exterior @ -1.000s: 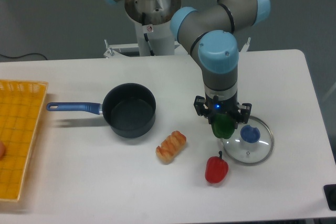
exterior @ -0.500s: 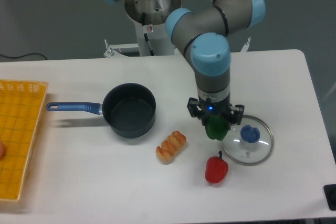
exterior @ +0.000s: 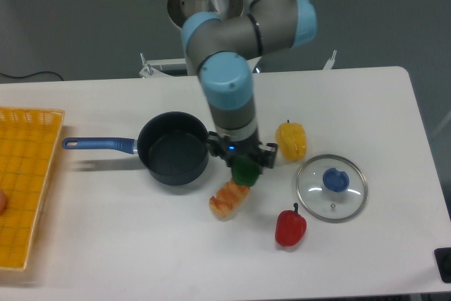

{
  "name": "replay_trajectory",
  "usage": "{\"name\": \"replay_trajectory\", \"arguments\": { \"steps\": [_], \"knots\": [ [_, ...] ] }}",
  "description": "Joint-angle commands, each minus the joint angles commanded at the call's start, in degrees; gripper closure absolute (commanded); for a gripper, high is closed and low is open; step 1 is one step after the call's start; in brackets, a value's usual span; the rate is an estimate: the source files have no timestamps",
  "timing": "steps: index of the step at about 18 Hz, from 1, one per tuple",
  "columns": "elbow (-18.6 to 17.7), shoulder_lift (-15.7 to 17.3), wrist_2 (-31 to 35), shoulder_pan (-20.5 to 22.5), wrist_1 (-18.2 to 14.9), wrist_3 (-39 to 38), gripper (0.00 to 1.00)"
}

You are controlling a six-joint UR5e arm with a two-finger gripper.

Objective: Place the green chilies in the pot
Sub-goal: 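Carry the green chili over to the dark saucepan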

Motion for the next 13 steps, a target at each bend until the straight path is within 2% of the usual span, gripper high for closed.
{"name": "replay_trajectory", "arguments": {
  "steps": [4,8,13],
  "knots": [
    [-0.7,1.3,0.1,-2.4,-4.5,-1.1,0.62],
    [-3.0,3.1,0.2,-3.8,-4.8,-1.1,0.62],
    [-5.5,2.9,0.3,-7.0,-4.7,-2.4,0.62]
  ]
}}
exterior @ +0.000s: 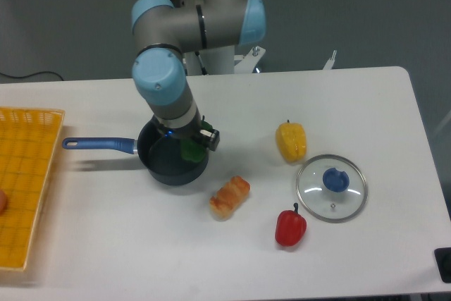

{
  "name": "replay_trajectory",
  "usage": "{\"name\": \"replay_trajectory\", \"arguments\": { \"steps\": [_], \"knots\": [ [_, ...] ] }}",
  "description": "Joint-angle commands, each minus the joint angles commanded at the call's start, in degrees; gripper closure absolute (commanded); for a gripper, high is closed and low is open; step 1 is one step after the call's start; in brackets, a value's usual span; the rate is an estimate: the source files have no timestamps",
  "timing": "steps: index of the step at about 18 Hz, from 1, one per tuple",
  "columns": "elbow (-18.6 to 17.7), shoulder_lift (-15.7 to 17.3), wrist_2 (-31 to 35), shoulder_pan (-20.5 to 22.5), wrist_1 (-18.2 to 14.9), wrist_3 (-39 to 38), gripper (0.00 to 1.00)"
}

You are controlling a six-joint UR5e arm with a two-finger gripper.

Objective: Place the green chilies in the pot
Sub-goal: 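Carry the green chili over to the dark saucepan, then lower the green chili into the saucepan and open the gripper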

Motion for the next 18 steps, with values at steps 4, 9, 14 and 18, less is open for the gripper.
{"name": "replay_trajectory", "arguments": {
  "steps": [4,9,14,18],
  "knots": [
    [-0.8,-1.7,2.4,-2.5,0.1,-1.1,0.61],
    [-0.7,-3.4,2.5,-4.0,0.5,-2.8,0.61],
    [-0.7,-4.2,2.8,-4.8,0.5,-3.0,0.59],
    [-0.8,-5.1,3.6,-4.9,0.5,-3.1,0.58]
  ]
}}
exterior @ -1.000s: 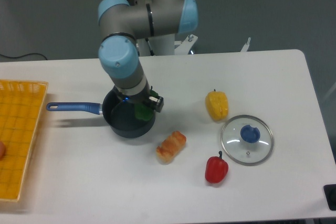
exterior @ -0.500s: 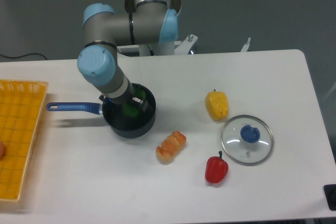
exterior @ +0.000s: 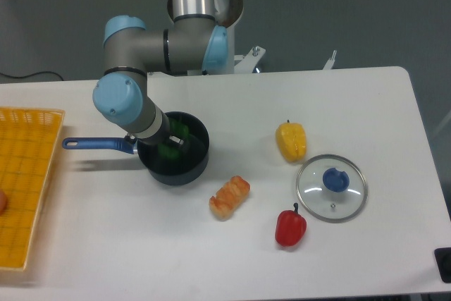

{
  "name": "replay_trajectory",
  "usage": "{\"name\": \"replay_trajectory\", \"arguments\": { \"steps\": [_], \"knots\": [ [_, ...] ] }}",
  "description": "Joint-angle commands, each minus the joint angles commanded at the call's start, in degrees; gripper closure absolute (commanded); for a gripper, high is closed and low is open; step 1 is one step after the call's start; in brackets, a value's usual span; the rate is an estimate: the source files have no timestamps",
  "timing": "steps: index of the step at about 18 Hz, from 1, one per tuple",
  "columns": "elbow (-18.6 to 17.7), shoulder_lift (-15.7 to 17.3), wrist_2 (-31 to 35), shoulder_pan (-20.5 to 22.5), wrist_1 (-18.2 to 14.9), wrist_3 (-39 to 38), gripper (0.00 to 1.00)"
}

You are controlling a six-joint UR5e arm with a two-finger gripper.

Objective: Place the green chilies in the pot
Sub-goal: 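Lower the green chili into the saucepan and open the gripper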

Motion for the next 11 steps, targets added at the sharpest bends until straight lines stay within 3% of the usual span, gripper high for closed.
{"name": "replay_trajectory", "arguments": {
  "steps": [8,11],
  "knots": [
    [-0.2,-1.1,0.9,-0.5,0.0,-0.8,0.50],
    [0.0,-1.1,1.0,-0.5,0.0,-0.9,0.37]
  ]
}}
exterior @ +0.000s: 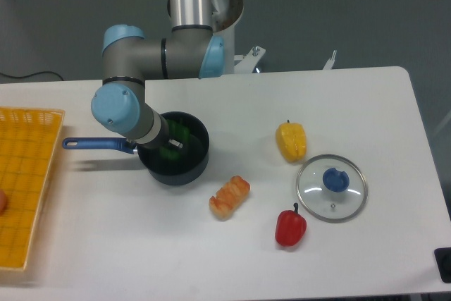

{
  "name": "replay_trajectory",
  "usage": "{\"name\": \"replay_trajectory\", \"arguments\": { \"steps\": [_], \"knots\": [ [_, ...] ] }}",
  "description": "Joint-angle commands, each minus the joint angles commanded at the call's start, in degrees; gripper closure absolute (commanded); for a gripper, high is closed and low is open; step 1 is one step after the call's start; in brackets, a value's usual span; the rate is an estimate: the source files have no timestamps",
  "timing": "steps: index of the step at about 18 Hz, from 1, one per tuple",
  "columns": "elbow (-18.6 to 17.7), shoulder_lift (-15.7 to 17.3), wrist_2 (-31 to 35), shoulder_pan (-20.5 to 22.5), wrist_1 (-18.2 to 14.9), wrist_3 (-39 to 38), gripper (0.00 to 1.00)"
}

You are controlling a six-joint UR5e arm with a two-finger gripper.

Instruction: Place the green chilies in the pot

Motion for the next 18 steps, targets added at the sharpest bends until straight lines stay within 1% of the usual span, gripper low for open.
{"name": "replay_trajectory", "arguments": {
  "steps": [1,3,4,5,7,10,14,17,18],
  "knots": [
    [0.0,0.0,0.3,0.0,0.0,0.0,0.34],
    [0.1,0.0,1.1,0.0,0.0,0.0,0.17],
    [0.2,0.0,1.2,0.0,0.0,0.0,0.15],
    [0.3,0.1,1.4,0.0,0.0,0.0,0.12],
    [0.5,0.1,1.4,-0.1,0.0,0.0,0.00],
    [1.1,0.4,1.3,-0.2,-0.2,0.1,0.00],
    [3.2,0.4,1.3,-0.1,-0.1,0.2,0.00],
    [5.7,1.0,1.1,2.2,0.1,0.4,0.00],
    [6.5,1.8,1.0,3.2,0.3,0.6,0.00]
  ]
}}
